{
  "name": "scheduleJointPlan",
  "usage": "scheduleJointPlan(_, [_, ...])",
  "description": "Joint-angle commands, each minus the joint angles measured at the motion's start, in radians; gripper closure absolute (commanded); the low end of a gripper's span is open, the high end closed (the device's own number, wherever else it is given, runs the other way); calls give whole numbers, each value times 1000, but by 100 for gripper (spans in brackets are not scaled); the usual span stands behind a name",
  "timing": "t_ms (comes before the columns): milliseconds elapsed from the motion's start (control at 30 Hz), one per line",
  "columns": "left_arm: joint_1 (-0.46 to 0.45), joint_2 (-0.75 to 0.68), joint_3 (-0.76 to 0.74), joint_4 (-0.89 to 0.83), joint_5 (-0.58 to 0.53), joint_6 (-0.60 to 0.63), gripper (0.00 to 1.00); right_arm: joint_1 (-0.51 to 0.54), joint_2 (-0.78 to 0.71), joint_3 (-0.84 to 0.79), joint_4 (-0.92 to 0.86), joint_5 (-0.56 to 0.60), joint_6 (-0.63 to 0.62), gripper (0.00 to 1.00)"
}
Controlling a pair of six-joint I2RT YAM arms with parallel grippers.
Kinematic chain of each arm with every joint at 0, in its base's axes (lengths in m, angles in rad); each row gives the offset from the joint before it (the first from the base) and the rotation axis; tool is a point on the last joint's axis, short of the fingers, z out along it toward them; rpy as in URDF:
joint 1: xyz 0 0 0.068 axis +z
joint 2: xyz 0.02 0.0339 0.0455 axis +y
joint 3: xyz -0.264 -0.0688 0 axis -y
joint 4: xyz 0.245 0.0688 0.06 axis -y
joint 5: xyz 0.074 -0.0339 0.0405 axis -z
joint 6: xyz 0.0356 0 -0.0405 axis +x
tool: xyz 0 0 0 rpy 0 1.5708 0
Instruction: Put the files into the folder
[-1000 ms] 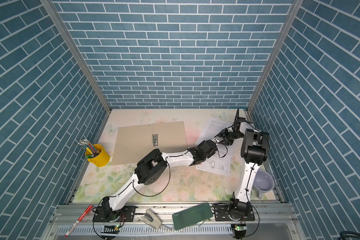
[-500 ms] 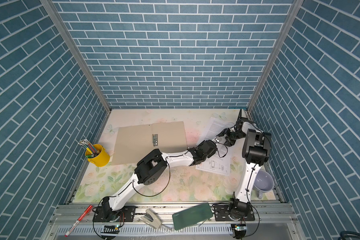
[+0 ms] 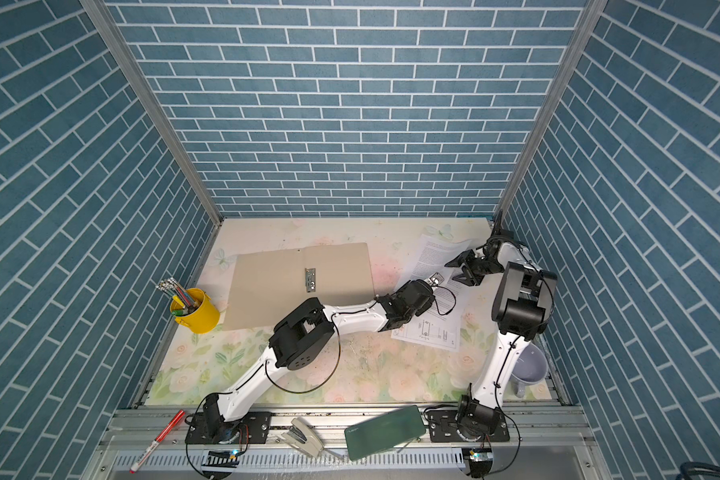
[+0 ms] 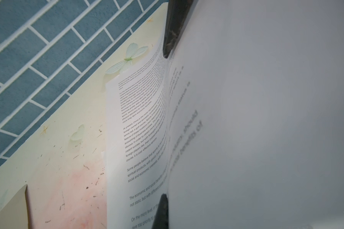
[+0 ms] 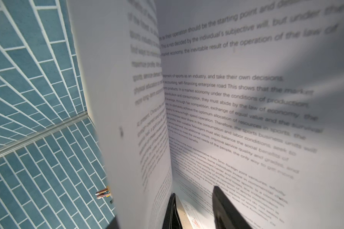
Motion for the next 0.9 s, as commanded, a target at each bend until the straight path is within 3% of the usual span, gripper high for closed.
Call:
scheduleJointPlan(0, [-12, -45, 3, 26, 20, 22, 100, -3, -10, -12, 26, -23, 19, 48])
scheduleJointPlan(133, [-18, -51, -20, 50, 27, 37, 99, -5, -1, -3, 27, -20, 24, 57])
scheduleJointPlan(367, [-25, -61, -46, 73, 47, 39, 95, -8, 5, 9, 16, -24, 20, 82])
scheduleJointPlan(533, [-25, -73, -55, 74, 45, 37, 84, -9, -2, 8, 2, -15, 7, 97])
scheduleJointPlan(600, [-25, -83, -62, 74, 38, 32, 74, -9, -5, 7, -2, -16, 4, 100])
scheduleJointPlan(867, [-26, -216, -159, 52, 1, 10, 7, -8, -50, 4, -11, 1, 2, 100])
